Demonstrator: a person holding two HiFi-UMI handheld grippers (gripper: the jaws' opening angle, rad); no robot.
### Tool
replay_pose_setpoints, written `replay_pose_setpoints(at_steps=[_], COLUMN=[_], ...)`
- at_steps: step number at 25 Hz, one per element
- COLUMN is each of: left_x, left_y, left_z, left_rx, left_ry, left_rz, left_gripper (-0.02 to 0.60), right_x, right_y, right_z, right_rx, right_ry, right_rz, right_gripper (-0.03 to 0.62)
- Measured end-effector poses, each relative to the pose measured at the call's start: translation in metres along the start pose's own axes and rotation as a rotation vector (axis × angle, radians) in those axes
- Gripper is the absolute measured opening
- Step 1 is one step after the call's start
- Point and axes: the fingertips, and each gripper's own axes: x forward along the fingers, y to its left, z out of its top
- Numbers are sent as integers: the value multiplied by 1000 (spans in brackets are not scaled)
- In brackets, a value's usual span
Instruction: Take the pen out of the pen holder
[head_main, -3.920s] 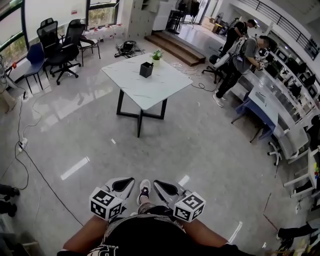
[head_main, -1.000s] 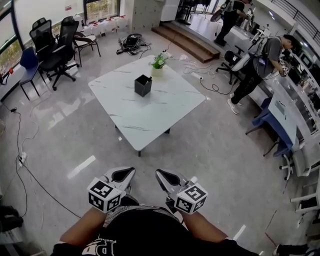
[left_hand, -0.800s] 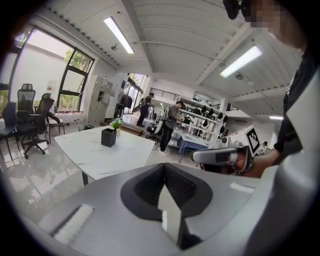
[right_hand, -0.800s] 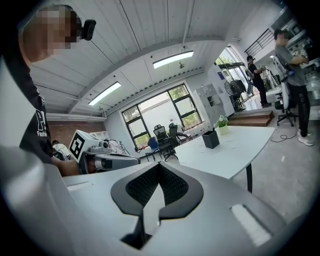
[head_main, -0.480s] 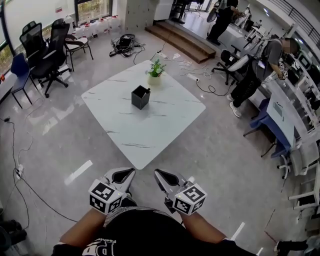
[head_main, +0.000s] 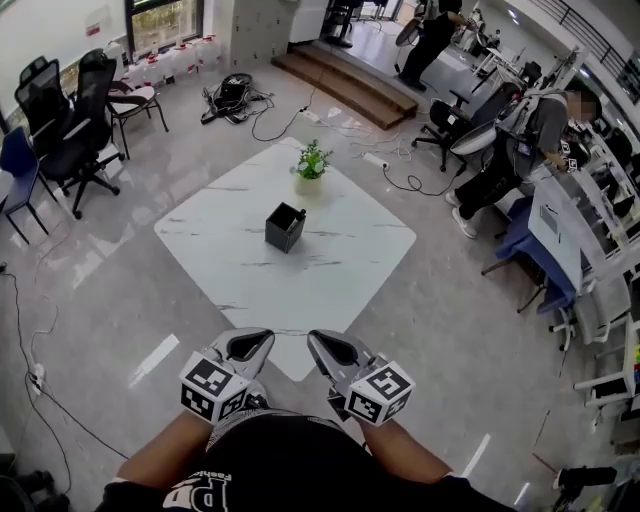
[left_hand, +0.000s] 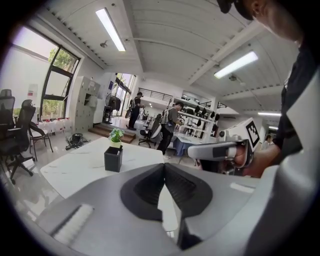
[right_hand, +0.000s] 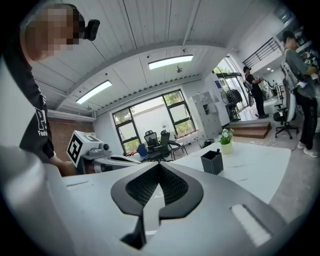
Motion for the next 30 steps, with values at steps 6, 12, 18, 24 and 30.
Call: replay_pose_setpoints(at_steps=[6,12,18,24,30], left_x=[6,11,22,32,44], left_y=[43,61,73,78,76], left_z=[1,1,10,16,20], left_rx=[12,-13,-14,-41,-64], left_ry=[15,14,0,-13,-31], left_rz=[-43,-71,-46,14,77], left_gripper=[57,57,57,57,57], right_x=[34,46,56,60,58], right_y=[-19,-31,-44,-57,-77], right_z=[-1,4,12,23,29], right_rx=[0,-8,-19,-57,-62], right_ry=[9,14,14,28,41], right_rz=[-71,-116,-101,-54,-5], right_gripper=[-6,-6,-6,-6,-6])
